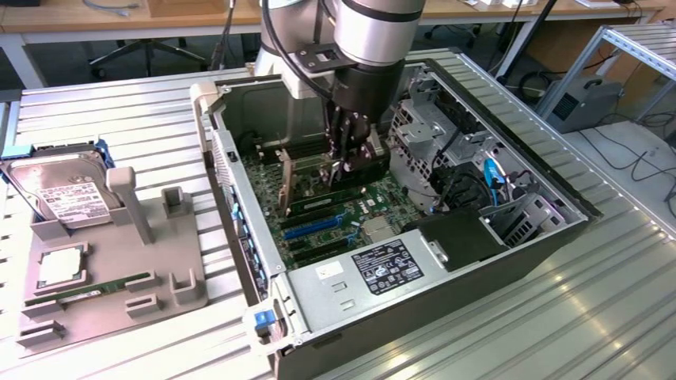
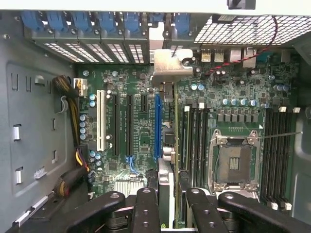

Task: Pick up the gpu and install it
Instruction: 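Insert the gpu into the slot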

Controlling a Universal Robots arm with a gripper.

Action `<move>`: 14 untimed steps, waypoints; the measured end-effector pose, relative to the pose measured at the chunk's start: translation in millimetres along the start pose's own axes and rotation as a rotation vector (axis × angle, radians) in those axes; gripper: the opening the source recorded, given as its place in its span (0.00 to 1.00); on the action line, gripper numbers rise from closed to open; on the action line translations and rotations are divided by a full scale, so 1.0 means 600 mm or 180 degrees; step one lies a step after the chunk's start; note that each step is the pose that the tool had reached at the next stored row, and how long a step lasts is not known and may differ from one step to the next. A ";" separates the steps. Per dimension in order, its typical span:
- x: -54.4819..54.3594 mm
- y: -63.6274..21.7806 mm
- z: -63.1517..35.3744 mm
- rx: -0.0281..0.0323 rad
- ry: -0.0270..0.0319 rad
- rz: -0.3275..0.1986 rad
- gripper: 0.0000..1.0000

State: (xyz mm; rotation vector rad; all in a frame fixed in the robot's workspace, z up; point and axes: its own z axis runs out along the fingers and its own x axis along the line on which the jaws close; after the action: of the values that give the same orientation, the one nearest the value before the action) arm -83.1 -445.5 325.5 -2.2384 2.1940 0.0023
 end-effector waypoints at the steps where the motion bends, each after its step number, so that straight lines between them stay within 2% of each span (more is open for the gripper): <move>1: 0.001 0.001 0.001 0.0000 0.0000 0.0000 0.27; 14: 0.010 0.008 0.012 0.0000 0.0000 0.0001 0.27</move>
State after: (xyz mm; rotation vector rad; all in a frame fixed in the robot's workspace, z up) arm -87.8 -451.7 318.4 -2.2381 2.1942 0.0023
